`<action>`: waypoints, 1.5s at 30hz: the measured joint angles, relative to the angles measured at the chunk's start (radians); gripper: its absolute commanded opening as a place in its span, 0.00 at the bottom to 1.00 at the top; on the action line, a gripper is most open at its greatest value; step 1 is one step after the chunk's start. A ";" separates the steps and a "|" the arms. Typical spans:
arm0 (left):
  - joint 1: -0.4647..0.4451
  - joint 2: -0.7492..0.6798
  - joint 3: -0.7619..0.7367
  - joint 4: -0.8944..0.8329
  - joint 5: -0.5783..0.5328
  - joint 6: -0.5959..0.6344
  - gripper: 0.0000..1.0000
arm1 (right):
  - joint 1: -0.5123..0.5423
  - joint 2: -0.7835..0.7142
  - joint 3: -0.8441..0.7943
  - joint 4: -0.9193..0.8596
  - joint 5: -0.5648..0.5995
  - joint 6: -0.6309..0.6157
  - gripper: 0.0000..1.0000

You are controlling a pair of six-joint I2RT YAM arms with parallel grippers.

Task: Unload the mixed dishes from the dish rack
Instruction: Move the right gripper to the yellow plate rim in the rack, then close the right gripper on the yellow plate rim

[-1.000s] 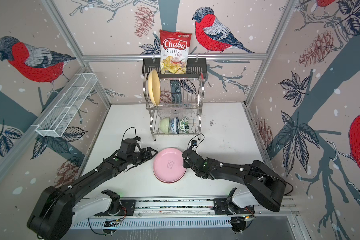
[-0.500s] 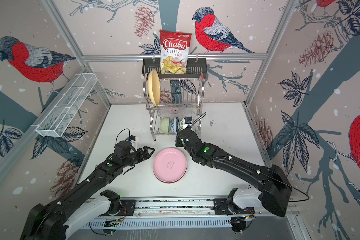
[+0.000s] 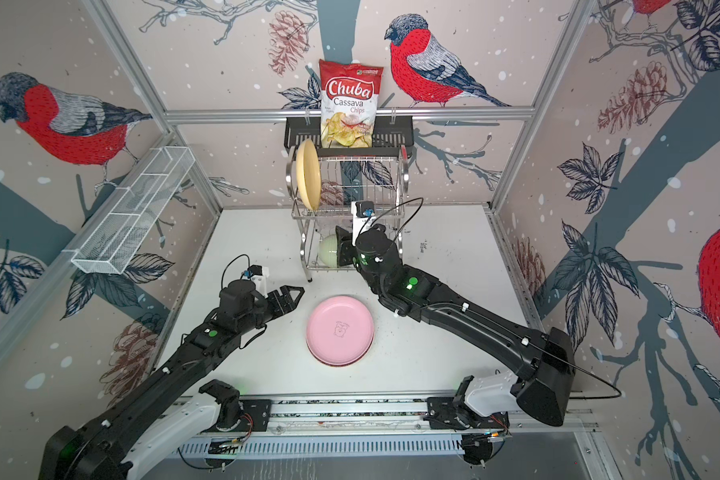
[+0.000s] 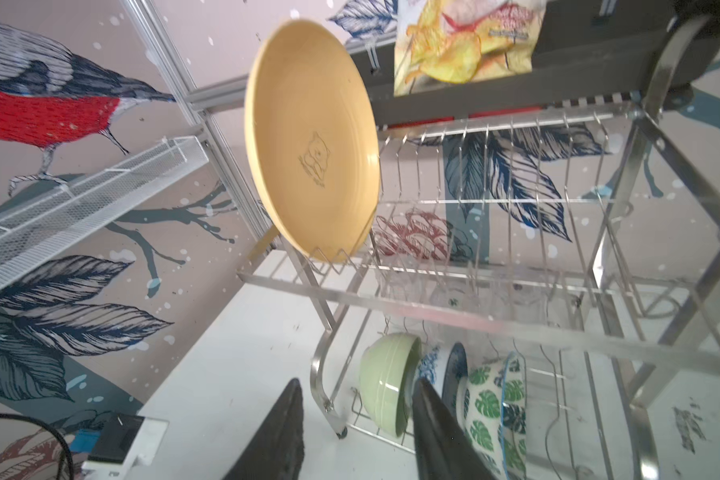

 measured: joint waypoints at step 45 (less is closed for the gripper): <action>0.027 -0.018 0.073 -0.097 -0.121 0.041 0.84 | -0.060 0.578 0.788 -0.107 -0.073 -0.276 0.43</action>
